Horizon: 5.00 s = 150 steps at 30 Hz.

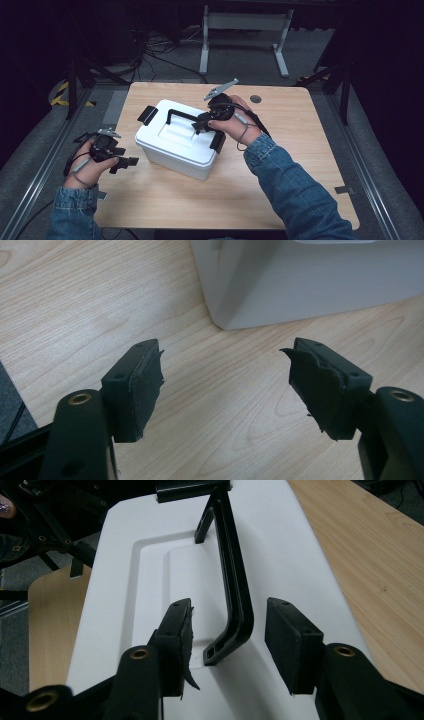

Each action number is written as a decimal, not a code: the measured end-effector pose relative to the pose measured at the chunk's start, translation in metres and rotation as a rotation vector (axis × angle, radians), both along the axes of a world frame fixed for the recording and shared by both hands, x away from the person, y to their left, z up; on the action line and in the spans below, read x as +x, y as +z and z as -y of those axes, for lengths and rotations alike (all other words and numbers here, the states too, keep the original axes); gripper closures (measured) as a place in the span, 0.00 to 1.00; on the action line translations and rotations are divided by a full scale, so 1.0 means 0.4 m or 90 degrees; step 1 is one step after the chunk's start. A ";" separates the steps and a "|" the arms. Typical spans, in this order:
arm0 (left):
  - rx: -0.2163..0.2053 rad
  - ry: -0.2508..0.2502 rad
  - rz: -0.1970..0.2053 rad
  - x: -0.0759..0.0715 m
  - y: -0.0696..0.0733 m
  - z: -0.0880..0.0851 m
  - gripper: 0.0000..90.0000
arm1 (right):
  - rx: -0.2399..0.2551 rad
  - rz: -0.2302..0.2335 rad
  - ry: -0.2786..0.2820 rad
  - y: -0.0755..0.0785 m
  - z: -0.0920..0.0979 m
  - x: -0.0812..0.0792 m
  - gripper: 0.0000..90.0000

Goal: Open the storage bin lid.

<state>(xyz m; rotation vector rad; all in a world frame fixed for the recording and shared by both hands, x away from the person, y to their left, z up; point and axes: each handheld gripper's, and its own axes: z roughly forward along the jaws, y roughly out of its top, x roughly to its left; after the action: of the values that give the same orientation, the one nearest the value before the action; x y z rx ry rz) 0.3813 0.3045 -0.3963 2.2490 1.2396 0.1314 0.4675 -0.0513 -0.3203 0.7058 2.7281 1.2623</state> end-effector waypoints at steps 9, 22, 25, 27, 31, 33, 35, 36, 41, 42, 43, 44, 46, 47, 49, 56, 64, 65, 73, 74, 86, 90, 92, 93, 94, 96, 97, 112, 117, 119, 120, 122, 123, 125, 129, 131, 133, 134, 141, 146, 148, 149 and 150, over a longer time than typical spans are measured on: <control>0.002 -0.003 -0.010 0.001 -0.004 0.005 0.33 | -0.010 0.011 0.013 -0.018 -0.031 0.007 0.68; 0.006 -0.001 -0.016 0.005 -0.011 0.005 0.33 | -0.012 0.028 0.053 -0.010 -0.042 0.002 0.93; 0.005 -0.001 -0.018 0.005 -0.013 0.006 0.33 | -0.015 0.031 0.058 -0.007 -0.045 -0.002 0.93; 0.004 -0.001 -0.017 0.005 -0.013 0.007 0.33 | -0.017 0.033 0.056 -0.006 -0.046 -0.004 0.93; 0.008 -0.005 -0.016 0.005 -0.012 0.007 0.33 | -0.016 0.036 0.058 -0.005 -0.046 -0.005 0.94; 0.009 -0.007 -0.017 0.005 -0.013 0.009 0.33 | -0.014 0.038 0.058 -0.004 -0.046 -0.004 0.94; 0.009 -0.007 -0.018 0.005 -0.013 0.010 0.33 | -0.012 0.041 0.060 -0.001 -0.046 -0.004 0.94; 0.009 -0.007 -0.019 0.005 -0.013 0.010 0.33 | -0.010 0.040 0.061 0.002 -0.047 -0.005 0.94; 0.010 -0.005 -0.015 0.005 -0.013 0.007 0.33 | -0.003 0.045 0.063 0.011 -0.047 -0.006 0.94; 0.008 -0.005 -0.018 0.005 -0.013 0.007 0.33 | 0.000 0.044 0.064 0.013 -0.047 -0.005 0.94; 0.008 -0.006 -0.018 0.005 -0.013 0.007 0.33 | 0.004 0.042 0.065 0.015 -0.046 -0.004 0.94; 0.007 -0.005 -0.019 0.005 -0.013 0.007 0.33 | 0.009 0.040 0.065 0.018 -0.044 -0.004 0.94; 0.009 -0.005 -0.017 0.005 -0.013 0.007 0.33 | 0.022 0.037 0.067 0.024 -0.041 -0.004 0.94; 0.009 -0.005 -0.018 0.005 -0.014 0.008 0.33 | 0.028 0.039 0.069 0.028 -0.040 -0.004 0.94; 0.008 -0.006 -0.018 0.005 -0.014 0.008 0.33 | 0.033 0.046 0.069 0.037 -0.039 -0.006 0.94; 0.006 -0.003 -0.020 0.006 -0.016 0.007 0.33 | 0.056 0.056 0.066 0.071 -0.021 -0.011 0.94; 0.008 -0.005 -0.021 0.006 -0.016 0.007 0.33 | 0.077 0.064 0.056 0.102 0.007 -0.017 0.94; 0.008 -0.005 -0.021 0.006 -0.016 0.007 0.33 | 0.078 0.067 0.055 0.106 0.011 -0.018 0.94; 0.010 -0.005 -0.020 0.005 -0.017 0.009 0.33 | 0.091 0.073 0.044 0.136 0.040 -0.024 0.94; 0.008 -0.005 -0.022 0.005 -0.017 0.010 0.33 | 0.092 0.075 0.042 0.140 0.046 -0.024 0.94; 0.011 -0.007 -0.028 0.006 -0.020 0.010 0.33 | 0.092 0.074 0.010 0.156 0.117 -0.026 0.94; 0.012 -0.004 -0.027 0.007 -0.021 0.006 0.33 | 0.090 0.076 -0.003 0.155 0.146 -0.027 0.94; 0.010 -0.004 -0.029 0.007 -0.022 0.006 0.33 | 0.092 0.076 -0.013 0.155 0.166 -0.026 0.94; 0.010 -0.003 -0.029 0.006 -0.022 0.007 0.33 | 0.093 0.076 -0.014 0.155 0.173 -0.025 0.94; 0.010 -0.004 -0.030 0.006 -0.022 0.007 0.33 | 0.093 0.075 -0.021 0.156 0.183 -0.025 0.94; 0.009 -0.005 -0.031 0.006 -0.022 0.008 0.33 | 0.096 0.078 -0.031 0.159 0.205 -0.024 0.94; 0.009 -0.005 -0.031 0.006 -0.022 0.008 0.33 | 0.097 0.078 -0.034 0.160 0.213 -0.024 0.94; 0.008 -0.003 -0.034 0.007 -0.027 0.004 0.33 | 0.115 0.080 -0.098 0.162 0.351 -0.022 0.94; 0.006 0.004 -0.040 0.008 -0.032 0.001 0.33 | 0.119 0.081 -0.122 0.158 0.404 -0.019 0.94; 0.009 0.002 -0.038 0.009 -0.032 0.000 0.33 | 0.117 0.081 -0.131 0.155 0.420 -0.017 0.94; 0.009 0.002 -0.038 0.009 -0.032 0.000 0.33 | 0.115 0.082 -0.136 0.153 0.427 -0.017 0.94; 0.008 0.002 -0.040 0.008 -0.031 0.000 0.33 | 0.114 0.080 -0.145 0.151 0.442 -0.015 0.94; 0.007 0.002 -0.040 0.008 -0.031 -0.001 0.33 | 0.114 0.081 -0.148 0.149 0.448 -0.014 0.94; 0.008 0.002 -0.040 0.008 -0.032 -0.002 0.33 | 0.112 0.084 -0.158 0.145 0.465 -0.011 0.94; 0.008 0.003 -0.040 0.009 -0.034 -0.001 0.33 | 0.107 0.080 -0.175 0.132 0.491 -0.005 0.94; 0.008 0.003 -0.041 0.009 -0.033 -0.001 0.33 | 0.106 0.077 -0.183 0.125 0.501 -0.002 0.94; 0.007 0.002 -0.040 0.009 -0.033 -0.001 0.33 | 0.105 0.075 -0.190 0.118 0.510 0.001 0.94; 0.007 0.002 -0.040 0.008 -0.033 -0.001 0.33 | 0.106 0.074 -0.193 0.115 0.516 0.002 0.94; 0.009 0.002 -0.043 0.009 -0.034 -0.003 0.33 | 0.100 0.071 -0.225 0.086 0.553 0.016 0.94; 0.010 0.002 -0.044 0.010 -0.037 -0.005 0.33 | 0.091 0.064 -0.246 0.058 0.575 0.029 0.94; 0.011 0.003 -0.047 0.010 -0.038 -0.005 0.33 | 0.087 0.061 -0.253 0.045 0.583 0.035 0.94; 0.011 0.004 -0.047 0.010 -0.038 -0.005 0.33 | 0.087 0.061 -0.253 0.045 0.583 0.035 0.94; 0.012 0.003 -0.045 0.010 -0.039 -0.005 0.33 | 0.084 0.062 -0.259 0.038 0.587 0.038 0.94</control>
<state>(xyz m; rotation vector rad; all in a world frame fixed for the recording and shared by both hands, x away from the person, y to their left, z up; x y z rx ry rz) 0.3855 0.3065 -0.4117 2.2850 1.2853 0.0668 0.4825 -0.2860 -0.3050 1.1093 2.2812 1.3376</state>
